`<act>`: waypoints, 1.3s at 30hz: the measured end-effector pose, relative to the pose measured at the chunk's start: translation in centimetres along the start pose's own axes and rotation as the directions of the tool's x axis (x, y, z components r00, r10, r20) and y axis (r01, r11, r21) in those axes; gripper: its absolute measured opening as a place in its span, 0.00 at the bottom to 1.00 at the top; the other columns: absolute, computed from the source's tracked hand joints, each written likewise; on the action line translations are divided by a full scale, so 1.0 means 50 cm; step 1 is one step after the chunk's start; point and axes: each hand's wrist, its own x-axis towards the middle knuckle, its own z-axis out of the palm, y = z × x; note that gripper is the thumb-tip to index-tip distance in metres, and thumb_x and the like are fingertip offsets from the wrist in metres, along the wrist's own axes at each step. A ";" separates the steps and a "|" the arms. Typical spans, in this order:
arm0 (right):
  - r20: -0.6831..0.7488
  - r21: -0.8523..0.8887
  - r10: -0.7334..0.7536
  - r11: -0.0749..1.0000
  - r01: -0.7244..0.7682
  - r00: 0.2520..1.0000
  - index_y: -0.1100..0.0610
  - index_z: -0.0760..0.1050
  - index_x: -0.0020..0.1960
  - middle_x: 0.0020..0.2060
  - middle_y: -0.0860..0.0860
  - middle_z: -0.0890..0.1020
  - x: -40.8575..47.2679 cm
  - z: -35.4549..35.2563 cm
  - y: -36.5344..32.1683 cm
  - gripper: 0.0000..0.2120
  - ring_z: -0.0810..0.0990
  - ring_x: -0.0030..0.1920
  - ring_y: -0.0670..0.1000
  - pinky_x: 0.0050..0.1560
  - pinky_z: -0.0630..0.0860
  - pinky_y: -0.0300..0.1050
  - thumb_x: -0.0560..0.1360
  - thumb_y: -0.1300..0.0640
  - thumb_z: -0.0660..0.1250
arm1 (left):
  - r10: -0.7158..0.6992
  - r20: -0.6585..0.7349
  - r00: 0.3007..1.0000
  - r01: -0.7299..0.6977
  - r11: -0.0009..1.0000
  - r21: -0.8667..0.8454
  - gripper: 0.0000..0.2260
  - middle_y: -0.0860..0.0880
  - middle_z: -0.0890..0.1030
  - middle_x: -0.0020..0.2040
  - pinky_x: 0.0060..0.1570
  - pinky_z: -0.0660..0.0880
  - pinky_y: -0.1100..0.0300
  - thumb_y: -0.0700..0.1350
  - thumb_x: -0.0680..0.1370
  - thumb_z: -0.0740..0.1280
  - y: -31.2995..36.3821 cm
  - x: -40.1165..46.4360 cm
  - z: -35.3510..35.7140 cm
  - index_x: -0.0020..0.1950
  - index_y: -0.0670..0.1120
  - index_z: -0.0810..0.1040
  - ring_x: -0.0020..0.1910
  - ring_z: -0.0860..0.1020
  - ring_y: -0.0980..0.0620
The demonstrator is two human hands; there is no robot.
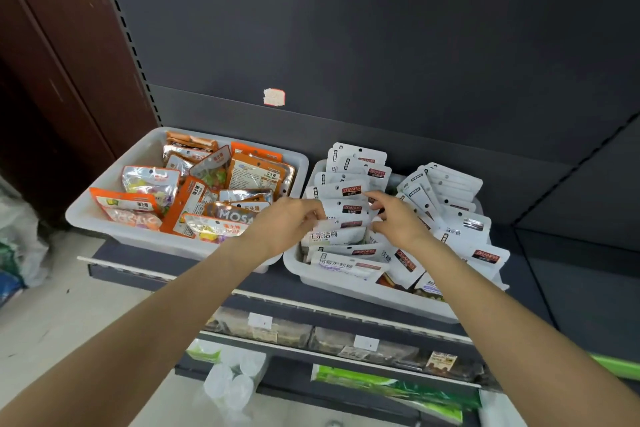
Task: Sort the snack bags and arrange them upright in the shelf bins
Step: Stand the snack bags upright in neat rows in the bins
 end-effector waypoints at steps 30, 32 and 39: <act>-0.176 -0.186 0.163 0.963 -0.195 0.971 0.55 0.75 0.60 0.55 0.56 0.80 -0.087 -0.037 0.014 0.11 0.78 0.51 0.57 0.49 0.76 0.48 0.79 0.58 0.63 | -0.186 -0.025 0.982 0.179 0.968 -0.177 0.08 0.45 0.78 0.61 0.49 0.76 0.58 0.38 0.78 0.65 0.012 0.085 0.009 0.55 0.45 0.79 0.59 0.77 0.46; -0.159 -0.182 0.150 0.967 -0.178 0.976 0.53 0.72 0.62 0.56 0.54 0.80 -0.089 -0.029 0.012 0.13 0.77 0.54 0.55 0.52 0.77 0.52 0.78 0.61 0.62 | -0.129 -0.062 0.990 0.123 0.988 -0.098 0.14 0.45 0.75 0.64 0.56 0.74 0.55 0.36 0.77 0.65 0.018 0.080 0.008 0.60 0.47 0.76 0.63 0.73 0.45; -0.145 -0.088 0.035 0.995 -0.049 0.989 0.51 0.65 0.71 0.65 0.54 0.74 -0.098 -0.007 0.011 0.22 0.72 0.65 0.54 0.64 0.69 0.48 0.79 0.61 0.62 | 0.198 0.210 0.957 -0.178 0.978 -0.113 0.12 0.52 0.79 0.57 0.52 0.74 0.60 0.51 0.77 0.67 0.041 -0.007 0.007 0.59 0.51 0.78 0.54 0.76 0.56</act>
